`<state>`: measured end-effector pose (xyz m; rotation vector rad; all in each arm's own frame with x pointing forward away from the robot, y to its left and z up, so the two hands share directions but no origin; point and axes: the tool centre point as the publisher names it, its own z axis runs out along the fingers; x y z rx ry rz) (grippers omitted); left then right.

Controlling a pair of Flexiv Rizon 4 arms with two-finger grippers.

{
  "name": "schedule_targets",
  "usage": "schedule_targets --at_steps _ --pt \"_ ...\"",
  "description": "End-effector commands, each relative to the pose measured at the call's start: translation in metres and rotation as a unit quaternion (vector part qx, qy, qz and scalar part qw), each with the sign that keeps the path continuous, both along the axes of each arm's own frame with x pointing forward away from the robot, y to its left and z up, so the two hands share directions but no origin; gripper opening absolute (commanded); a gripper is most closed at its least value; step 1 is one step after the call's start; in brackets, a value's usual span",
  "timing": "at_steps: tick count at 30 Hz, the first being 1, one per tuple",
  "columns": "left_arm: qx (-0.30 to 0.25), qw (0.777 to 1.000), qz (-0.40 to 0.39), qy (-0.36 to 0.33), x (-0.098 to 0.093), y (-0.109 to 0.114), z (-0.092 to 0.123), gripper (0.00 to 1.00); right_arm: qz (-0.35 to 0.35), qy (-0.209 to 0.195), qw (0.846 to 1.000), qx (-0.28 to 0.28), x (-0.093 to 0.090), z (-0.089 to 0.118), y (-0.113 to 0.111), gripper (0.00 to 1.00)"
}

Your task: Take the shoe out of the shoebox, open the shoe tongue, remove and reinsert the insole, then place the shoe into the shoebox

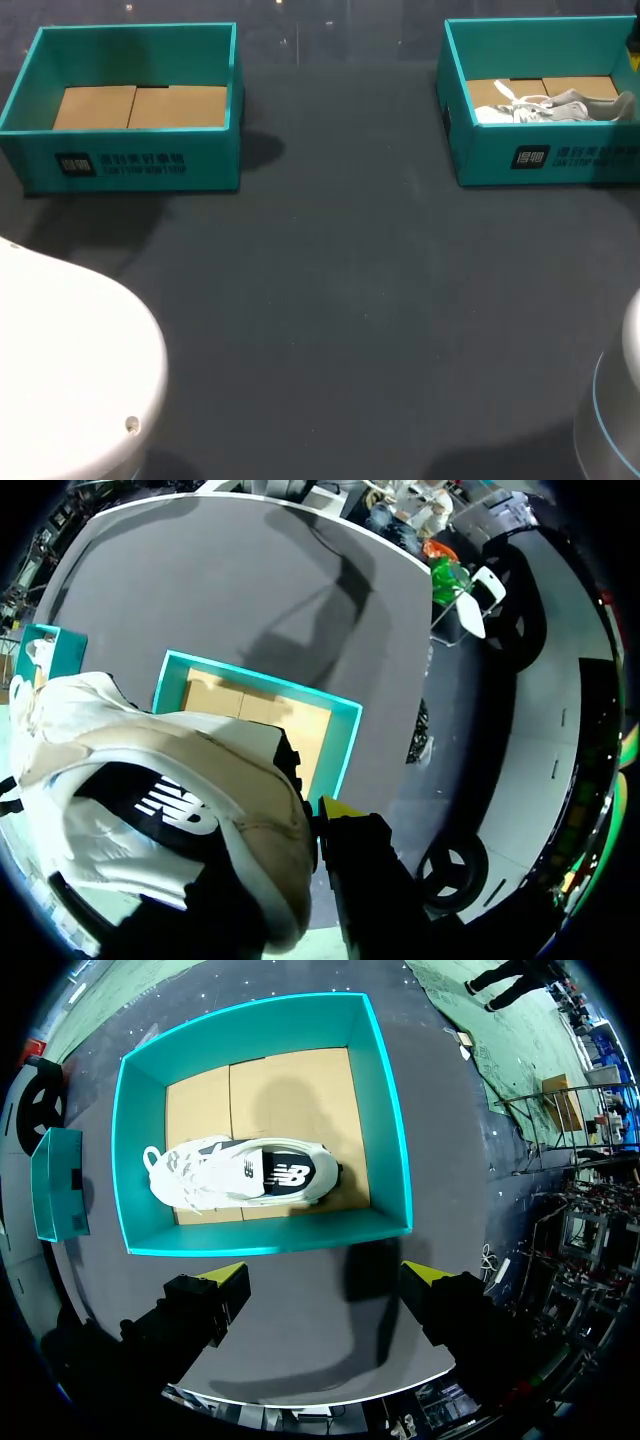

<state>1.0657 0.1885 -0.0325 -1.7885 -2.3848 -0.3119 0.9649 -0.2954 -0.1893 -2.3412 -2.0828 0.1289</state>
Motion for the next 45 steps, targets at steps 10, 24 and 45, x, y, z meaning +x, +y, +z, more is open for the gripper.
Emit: schedule_targets --at_steps 10,24,45 --pt "0.026 0.996 -0.023 -0.077 -0.028 -0.005 -0.003 0.00 0.000 0.000 1.000 0.000 0.000 0.000 0.000 1.00" --pt "0.007 0.996 0.002 -0.085 -0.101 -0.049 -0.028 0.00 0.000 0.000 1.000 0.000 0.000 0.000 0.000 1.00" --pt "0.008 0.997 -0.016 -0.077 -0.138 -0.089 -0.050 0.00 0.000 0.000 1.000 0.000 0.000 0.000 0.000 1.00"
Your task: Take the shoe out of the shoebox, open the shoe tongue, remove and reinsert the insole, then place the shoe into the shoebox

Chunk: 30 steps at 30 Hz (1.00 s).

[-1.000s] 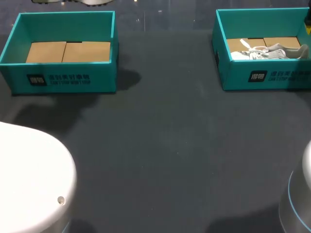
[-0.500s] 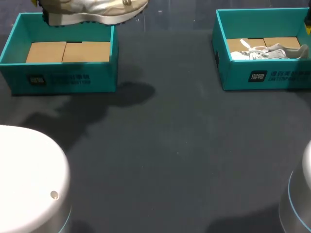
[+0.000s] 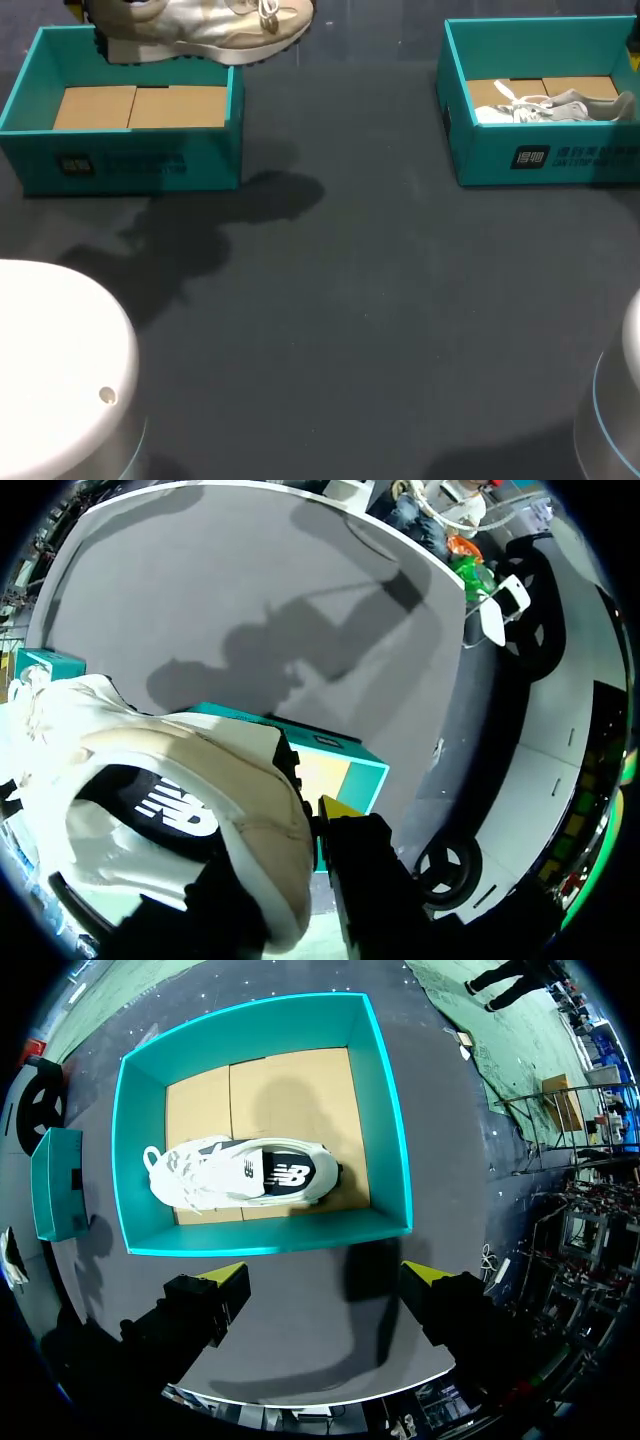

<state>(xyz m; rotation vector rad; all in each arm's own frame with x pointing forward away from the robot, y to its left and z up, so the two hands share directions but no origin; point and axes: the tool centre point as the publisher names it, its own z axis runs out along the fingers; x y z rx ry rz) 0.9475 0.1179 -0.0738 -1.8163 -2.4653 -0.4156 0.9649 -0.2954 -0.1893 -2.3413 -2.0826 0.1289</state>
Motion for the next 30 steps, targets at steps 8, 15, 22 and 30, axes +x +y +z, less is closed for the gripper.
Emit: schedule_targets --at_steps 8,15,22,30 --pt "0.035 0.999 -0.033 -0.025 -0.054 -0.068 -0.033 0.00 0.000 0.000 1.000 0.000 0.000 0.000 0.000 1.00" --pt "0.018 0.999 -0.041 -0.011 -0.069 -0.093 -0.047 0.00 0.000 0.000 1.000 0.000 0.000 0.000 0.000 1.00" --pt "0.011 0.999 -0.043 0.019 -0.083 -0.115 -0.071 0.00 0.000 0.000 1.000 0.000 0.000 0.000 0.000 1.00" --pt "0.011 0.999 -0.043 0.019 -0.083 -0.115 -0.071 0.00 0.000 0.000 1.000 0.000 0.000 0.000 0.000 1.00"
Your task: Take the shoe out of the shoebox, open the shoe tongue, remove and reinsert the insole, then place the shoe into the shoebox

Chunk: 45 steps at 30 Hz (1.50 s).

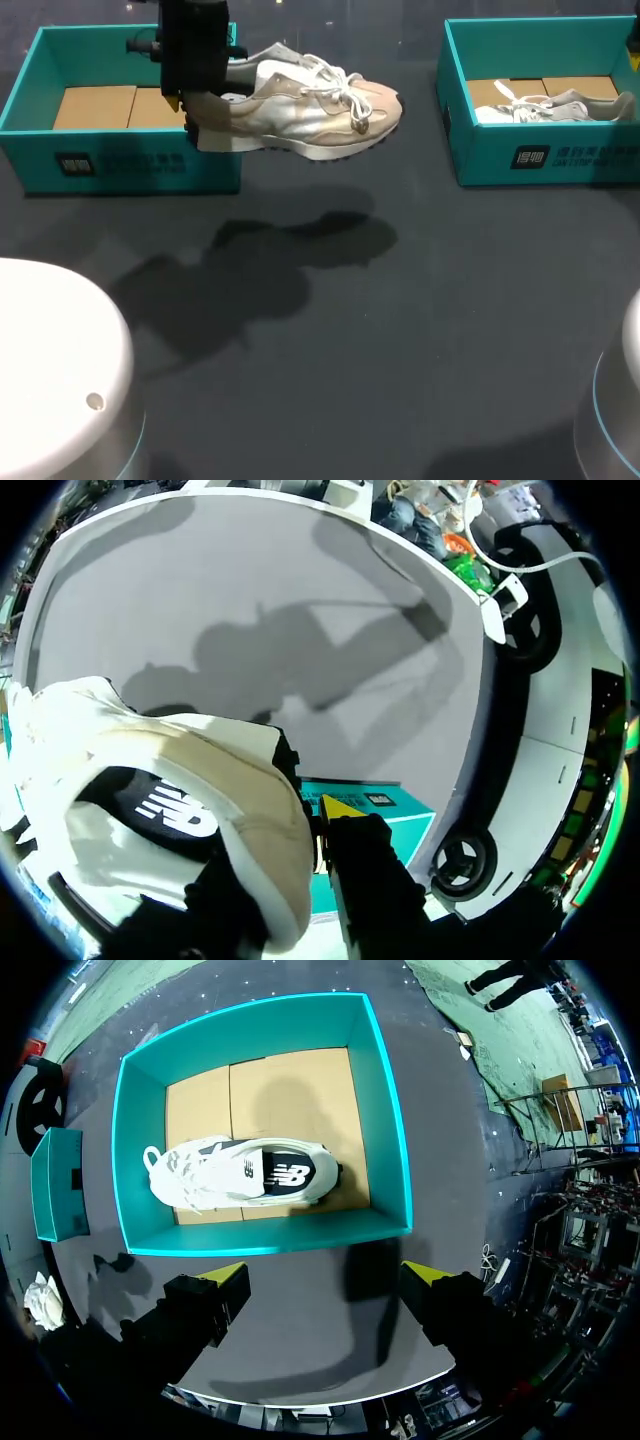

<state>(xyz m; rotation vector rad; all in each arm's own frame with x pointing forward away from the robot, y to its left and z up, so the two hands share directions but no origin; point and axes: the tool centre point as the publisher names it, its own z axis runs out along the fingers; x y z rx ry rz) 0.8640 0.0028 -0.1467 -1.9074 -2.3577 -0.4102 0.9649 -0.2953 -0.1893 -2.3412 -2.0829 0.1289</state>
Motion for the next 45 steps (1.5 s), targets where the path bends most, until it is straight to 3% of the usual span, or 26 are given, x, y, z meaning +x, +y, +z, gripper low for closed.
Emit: schedule_targets --at_steps 1,5,16,19,23,40,45 --pt "0.000 1.000 0.000 0.001 0.000 0.000 0.002 0.00 0.000 0.000 1.000 0.000 0.000 0.000 0.000 1.00" --pt "0.000 1.000 0.000 0.001 0.000 0.000 0.002 0.00 0.000 0.000 1.000 0.000 0.000 0.000 0.000 1.00" --pt "-0.010 0.999 -0.042 0.019 -0.082 -0.047 -0.037 0.00 0.000 0.000 1.000 0.000 0.000 0.000 0.000 1.00" --pt "-0.013 0.999 -0.043 0.029 -0.094 -0.053 -0.048 0.00 0.000 0.000 1.000 0.000 0.000 0.000 0.000 1.00" --pt "-0.016 0.998 -0.038 0.046 -0.096 -0.050 -0.057 0.00 0.000 0.000 1.000 0.000 0.000 0.000 0.000 1.00" --pt "-0.016 0.998 -0.038 0.046 -0.096 -0.050 -0.057 0.00 0.000 0.000 1.000 0.000 0.000 0.000 0.000 1.00" --pt "-0.005 0.998 -0.035 0.045 -0.124 -0.055 -0.081 0.00 0.000 0.000 1.000 0.000 0.000 0.000 0.000 1.00"
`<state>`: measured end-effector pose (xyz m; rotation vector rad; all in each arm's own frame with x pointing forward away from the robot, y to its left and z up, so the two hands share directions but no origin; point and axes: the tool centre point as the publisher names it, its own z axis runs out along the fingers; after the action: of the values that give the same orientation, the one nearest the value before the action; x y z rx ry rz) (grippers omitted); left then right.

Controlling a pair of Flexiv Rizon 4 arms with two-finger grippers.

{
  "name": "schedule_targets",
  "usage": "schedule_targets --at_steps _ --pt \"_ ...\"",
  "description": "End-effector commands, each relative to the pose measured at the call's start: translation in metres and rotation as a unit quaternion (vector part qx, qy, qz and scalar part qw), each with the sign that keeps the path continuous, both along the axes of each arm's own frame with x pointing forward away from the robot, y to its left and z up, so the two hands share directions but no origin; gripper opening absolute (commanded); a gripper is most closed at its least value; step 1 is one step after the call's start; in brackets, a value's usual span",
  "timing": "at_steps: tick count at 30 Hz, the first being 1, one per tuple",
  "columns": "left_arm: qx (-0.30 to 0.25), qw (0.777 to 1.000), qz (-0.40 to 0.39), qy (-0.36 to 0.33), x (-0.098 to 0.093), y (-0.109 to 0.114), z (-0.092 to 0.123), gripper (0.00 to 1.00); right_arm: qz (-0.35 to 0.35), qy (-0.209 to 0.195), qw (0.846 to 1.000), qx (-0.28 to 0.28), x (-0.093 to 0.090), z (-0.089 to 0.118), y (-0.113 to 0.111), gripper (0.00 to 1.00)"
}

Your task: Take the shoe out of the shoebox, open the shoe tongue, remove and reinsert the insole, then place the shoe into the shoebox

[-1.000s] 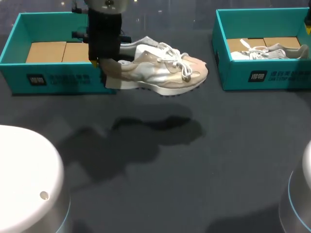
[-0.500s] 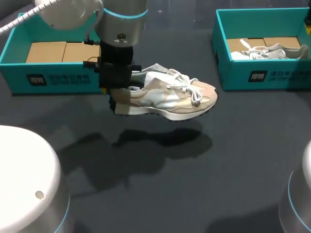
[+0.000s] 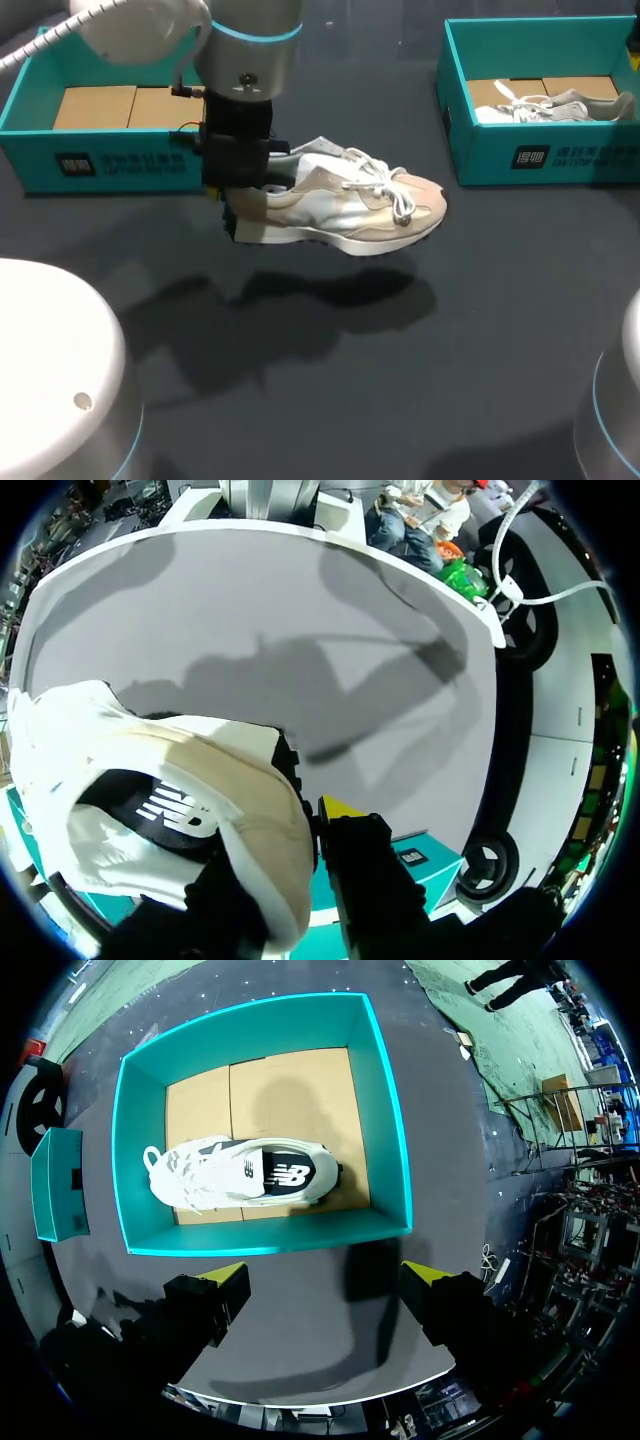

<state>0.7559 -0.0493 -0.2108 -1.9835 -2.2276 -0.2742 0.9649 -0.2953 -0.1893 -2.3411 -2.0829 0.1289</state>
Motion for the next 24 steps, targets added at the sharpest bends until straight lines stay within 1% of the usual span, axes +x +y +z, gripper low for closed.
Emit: schedule_targets --at_steps 1,5,6,7,9,15,20,24 --pt "0.003 1.000 0.004 -0.013 -0.021 -0.003 -0.021 0.00 0.000 0.000 1.000 0.000 0.000 0.000 0.000 1.00" --pt "0.007 1.000 0.006 -0.024 -0.036 -0.007 -0.038 0.00 0.000 0.000 1.000 0.000 0.000 0.000 0.000 1.00" --pt "0.011 1.000 0.008 -0.027 -0.038 -0.008 -0.042 0.00 0.000 0.000 1.000 0.000 0.000 0.000 0.000 1.00" --pt "0.004 1.000 0.003 -0.025 -0.039 -0.008 -0.045 0.00 0.000 0.000 1.000 0.000 0.000 0.000 0.000 1.00" --pt "0.007 0.999 0.006 -0.032 -0.039 -0.009 -0.051 0.00 0.000 0.000 1.000 0.000 0.000 0.000 0.000 1.00" --pt "0.009 0.999 0.008 -0.043 -0.034 -0.009 -0.077 0.00 0.000 0.000 1.000 0.000 0.000 0.000 0.000 1.00" --pt "0.006 0.999 0.012 -0.044 -0.033 -0.010 -0.091 0.00 0.000 0.000 1.000 0.000 0.000 0.000 0.000 1.00" --pt "0.005 0.999 0.015 -0.043 -0.036 -0.011 -0.101 0.00 0.000 0.000 1.000 0.000 0.000 0.000 0.000 1.00"
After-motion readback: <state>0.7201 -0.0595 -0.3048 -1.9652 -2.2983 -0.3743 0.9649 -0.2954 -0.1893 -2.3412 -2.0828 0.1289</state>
